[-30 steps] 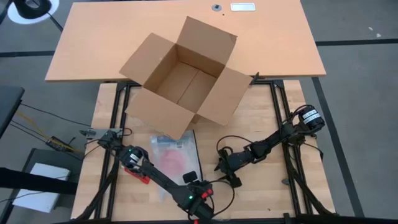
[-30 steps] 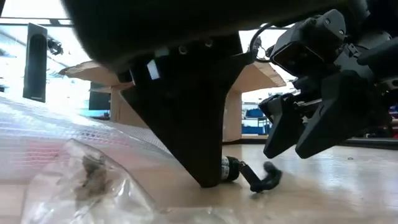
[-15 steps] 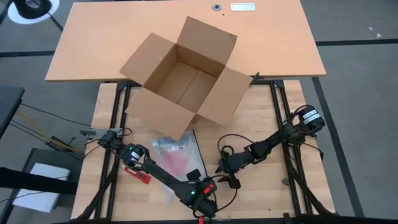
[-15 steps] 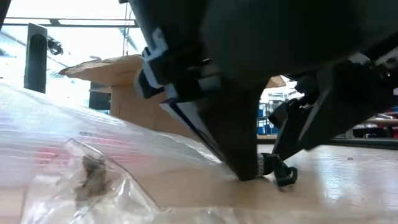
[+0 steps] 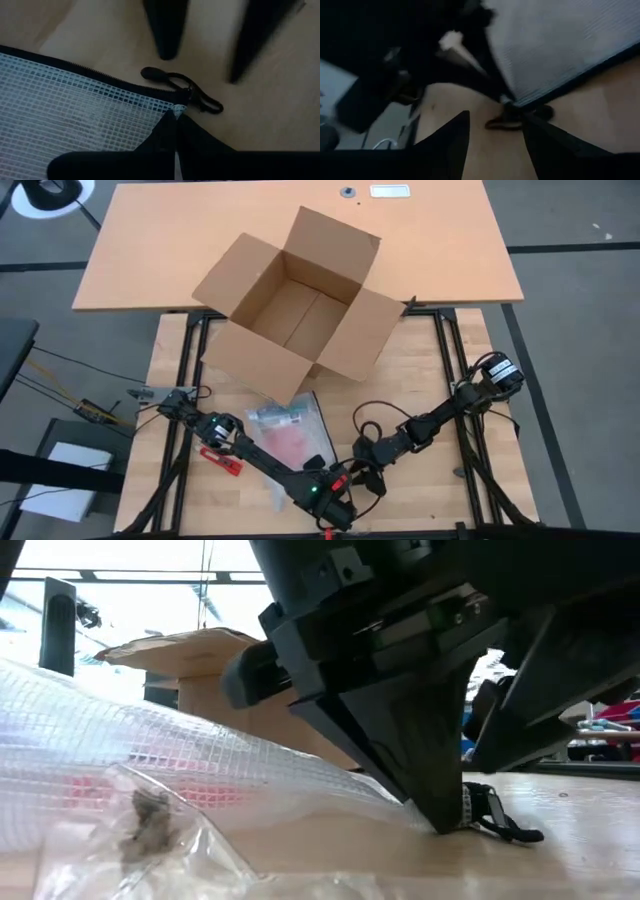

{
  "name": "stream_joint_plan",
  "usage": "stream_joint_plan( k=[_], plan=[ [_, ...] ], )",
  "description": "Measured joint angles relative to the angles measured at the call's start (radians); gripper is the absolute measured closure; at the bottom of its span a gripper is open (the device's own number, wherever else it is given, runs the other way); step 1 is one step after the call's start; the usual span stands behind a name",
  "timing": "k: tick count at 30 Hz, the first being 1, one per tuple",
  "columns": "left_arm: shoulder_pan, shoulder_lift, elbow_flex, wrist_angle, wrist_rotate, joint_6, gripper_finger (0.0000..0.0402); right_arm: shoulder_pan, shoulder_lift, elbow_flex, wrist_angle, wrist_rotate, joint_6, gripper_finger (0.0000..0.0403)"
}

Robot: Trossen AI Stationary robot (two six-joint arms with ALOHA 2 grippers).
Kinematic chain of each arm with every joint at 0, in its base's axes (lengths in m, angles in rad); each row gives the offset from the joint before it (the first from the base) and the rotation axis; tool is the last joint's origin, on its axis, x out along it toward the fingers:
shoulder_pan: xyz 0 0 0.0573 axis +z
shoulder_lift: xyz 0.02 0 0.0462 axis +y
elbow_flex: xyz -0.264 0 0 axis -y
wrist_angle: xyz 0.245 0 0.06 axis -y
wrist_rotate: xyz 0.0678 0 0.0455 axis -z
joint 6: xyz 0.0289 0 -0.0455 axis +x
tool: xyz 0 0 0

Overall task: Unpack boxes
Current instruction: Close the zip bag

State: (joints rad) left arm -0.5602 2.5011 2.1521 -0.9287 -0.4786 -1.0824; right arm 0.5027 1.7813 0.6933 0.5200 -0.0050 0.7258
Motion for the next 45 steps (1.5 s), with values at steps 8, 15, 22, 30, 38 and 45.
stream_joint_plan(
  k=[8,15,22,30,38,45],
  plan=[
    [-0.001,0.000,0.001,-0.002,-0.007,0.000,0.0396,0.021,0.001,0.005,-0.023,0.072,0.079,0.0241],
    [-0.001,-0.001,0.002,0.001,-0.014,0.000,0.0396,0.072,0.001,0.005,-0.024,0.164,0.083,0.0242],
    [0.003,-0.003,0.003,0.024,-0.014,0.003,0.0396,0.108,0.084,0.006,0.021,0.205,-0.065,0.0243],
    [0.002,-0.005,0.003,0.027,0.000,0.005,0.0396,0.089,0.141,0.010,0.091,0.216,-0.279,0.0243],
    [0.000,-0.006,0.003,0.028,0.009,0.004,0.0396,0.049,0.109,0.007,0.055,0.216,-0.386,0.0245],
    [-0.008,-0.006,0.004,0.047,0.012,0.004,0.0396,0.010,0.094,0.010,-0.034,0.334,-0.541,0.0245]
  ],
)
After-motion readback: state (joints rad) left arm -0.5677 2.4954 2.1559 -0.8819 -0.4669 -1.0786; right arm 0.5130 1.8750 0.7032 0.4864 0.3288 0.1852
